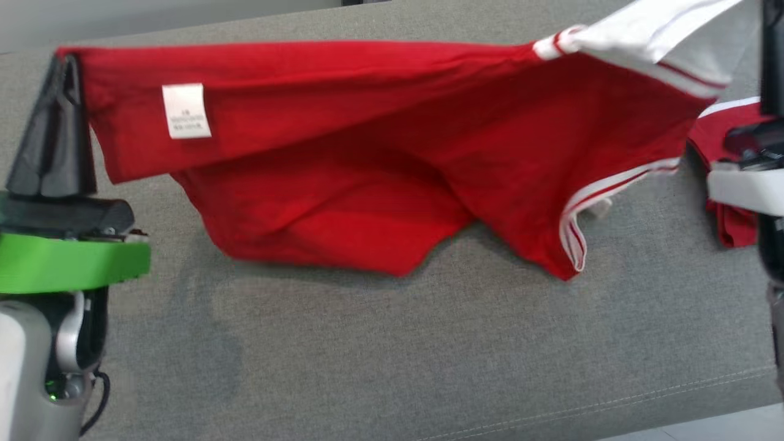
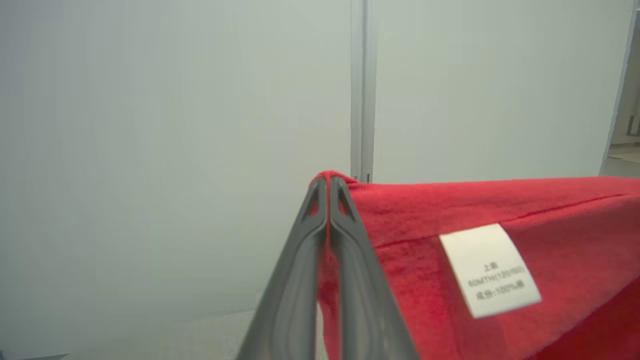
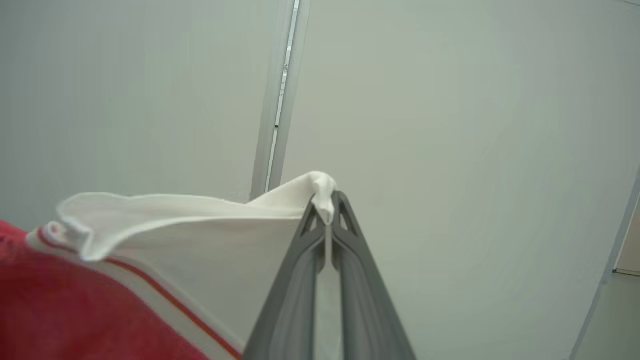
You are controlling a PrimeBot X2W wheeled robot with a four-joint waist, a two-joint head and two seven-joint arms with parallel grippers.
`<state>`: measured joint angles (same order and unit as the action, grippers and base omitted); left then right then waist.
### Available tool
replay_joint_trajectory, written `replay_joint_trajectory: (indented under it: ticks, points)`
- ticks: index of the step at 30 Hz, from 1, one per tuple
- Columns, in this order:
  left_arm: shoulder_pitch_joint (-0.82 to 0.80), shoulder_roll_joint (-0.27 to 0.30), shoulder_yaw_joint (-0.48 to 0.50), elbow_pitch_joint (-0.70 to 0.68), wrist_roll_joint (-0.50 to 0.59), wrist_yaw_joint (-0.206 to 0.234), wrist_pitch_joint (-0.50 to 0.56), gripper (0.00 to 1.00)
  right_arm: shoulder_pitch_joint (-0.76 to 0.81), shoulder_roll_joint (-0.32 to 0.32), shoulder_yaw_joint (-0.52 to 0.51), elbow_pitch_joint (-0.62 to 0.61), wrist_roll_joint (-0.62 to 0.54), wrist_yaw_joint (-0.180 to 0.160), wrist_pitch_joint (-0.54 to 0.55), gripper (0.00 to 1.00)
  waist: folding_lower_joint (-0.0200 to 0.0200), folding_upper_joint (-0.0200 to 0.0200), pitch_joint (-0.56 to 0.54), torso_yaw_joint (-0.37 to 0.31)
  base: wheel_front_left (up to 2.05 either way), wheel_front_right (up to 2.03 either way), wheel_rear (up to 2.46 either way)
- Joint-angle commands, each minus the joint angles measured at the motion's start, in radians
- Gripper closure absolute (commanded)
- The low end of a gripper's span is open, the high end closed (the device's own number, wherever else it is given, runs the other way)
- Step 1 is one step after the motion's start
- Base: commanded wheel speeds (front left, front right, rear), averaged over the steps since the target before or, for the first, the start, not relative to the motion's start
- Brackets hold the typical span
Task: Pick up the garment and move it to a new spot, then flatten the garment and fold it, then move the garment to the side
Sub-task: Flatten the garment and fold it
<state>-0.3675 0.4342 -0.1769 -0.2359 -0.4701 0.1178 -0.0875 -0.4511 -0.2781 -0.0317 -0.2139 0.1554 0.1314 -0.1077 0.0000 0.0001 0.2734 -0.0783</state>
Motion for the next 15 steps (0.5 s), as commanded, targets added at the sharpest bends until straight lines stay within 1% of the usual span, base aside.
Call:
replay_joint_trajectory:
  ticks: [1,5,8,11,15]
  points:
    - [-0.034,0.021,0.012,-0.028,0.012,0.004,0.013,1.0,-0.035,-0.017,-0.019,-0.03,-0.006,-0.002,0.01,1.0,0.0,-0.0001,-0.009,-0.002,0.0,0.0,0.0]
    - [-0.103,0.061,0.035,-0.116,0.02,0.006,0.061,1.0,-0.114,-0.067,-0.051,-0.095,0.0,-0.002,0.05,1.0,0.0,-0.0001,-0.022,-0.001,0.0,0.0,0.0]
    - [-0.143,0.085,0.054,-0.161,0.013,0.009,0.098,1.0,-0.153,-0.094,-0.064,-0.122,0.011,-0.002,0.075,1.0,0.0,-0.0001,-0.028,0.0,0.0,0.0,0.0]
    - [-0.164,0.099,0.063,-0.188,-0.003,0.01,0.131,1.0,-0.173,-0.108,-0.067,-0.133,0.024,-0.002,0.093,1.0,0.0,-0.0001,-0.029,0.0,0.0,0.0,0.0]
    - [-0.182,0.101,0.058,-0.197,-0.012,0.008,0.155,1.0,-0.184,-0.11,-0.06,-0.128,0.04,-0.002,0.103,1.0,0.0,-0.0001,-0.02,0.002,0.0,0.0,0.0]
